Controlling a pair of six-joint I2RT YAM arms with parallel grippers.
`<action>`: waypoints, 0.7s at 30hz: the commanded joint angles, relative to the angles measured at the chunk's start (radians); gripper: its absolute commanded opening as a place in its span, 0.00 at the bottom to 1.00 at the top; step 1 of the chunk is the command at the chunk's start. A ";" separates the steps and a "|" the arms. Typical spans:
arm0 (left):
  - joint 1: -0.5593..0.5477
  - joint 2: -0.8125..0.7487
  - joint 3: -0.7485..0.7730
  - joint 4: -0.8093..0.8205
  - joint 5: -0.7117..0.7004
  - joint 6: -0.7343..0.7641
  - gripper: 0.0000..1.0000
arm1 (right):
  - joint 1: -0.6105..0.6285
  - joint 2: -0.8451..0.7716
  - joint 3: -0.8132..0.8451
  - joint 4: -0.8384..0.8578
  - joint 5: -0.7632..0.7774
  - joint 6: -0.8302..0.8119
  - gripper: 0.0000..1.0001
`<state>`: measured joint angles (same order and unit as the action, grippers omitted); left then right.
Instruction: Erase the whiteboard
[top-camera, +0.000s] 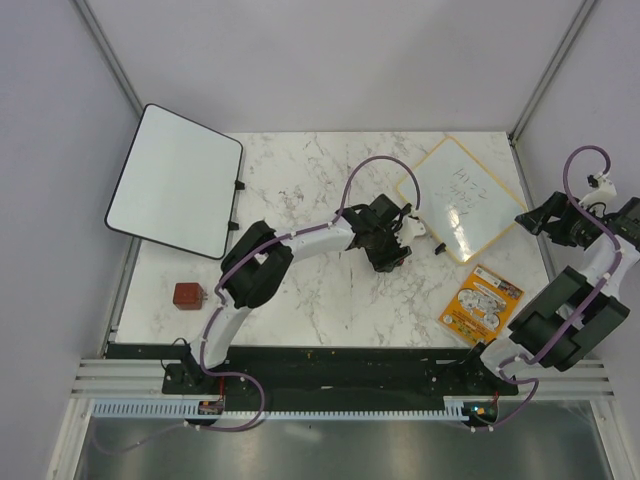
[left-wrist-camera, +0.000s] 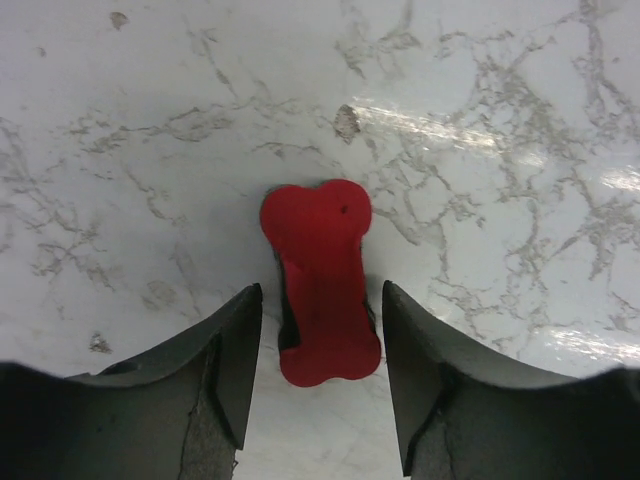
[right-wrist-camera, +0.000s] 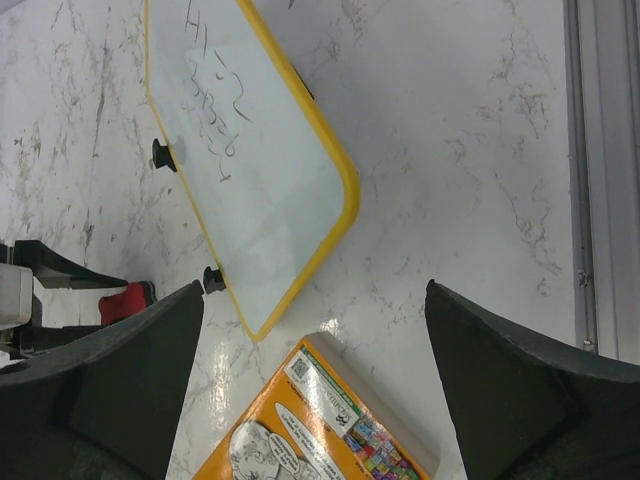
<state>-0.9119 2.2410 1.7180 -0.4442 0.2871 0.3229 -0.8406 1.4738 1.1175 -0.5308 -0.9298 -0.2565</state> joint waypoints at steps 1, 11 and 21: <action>-0.002 0.025 0.066 -0.007 -0.075 -0.002 0.52 | -0.011 0.014 0.010 -0.021 -0.052 -0.058 0.98; -0.002 0.037 0.089 -0.008 -0.097 -0.030 0.02 | -0.017 0.039 -0.016 -0.032 -0.047 -0.084 0.98; 0.013 -0.061 0.057 0.175 -0.098 -0.162 0.02 | -0.015 0.066 -0.058 -0.037 -0.155 -0.153 0.95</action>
<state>-0.9096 2.2669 1.7782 -0.4080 0.2096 0.2615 -0.8509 1.5249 1.0683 -0.5667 -0.9886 -0.3458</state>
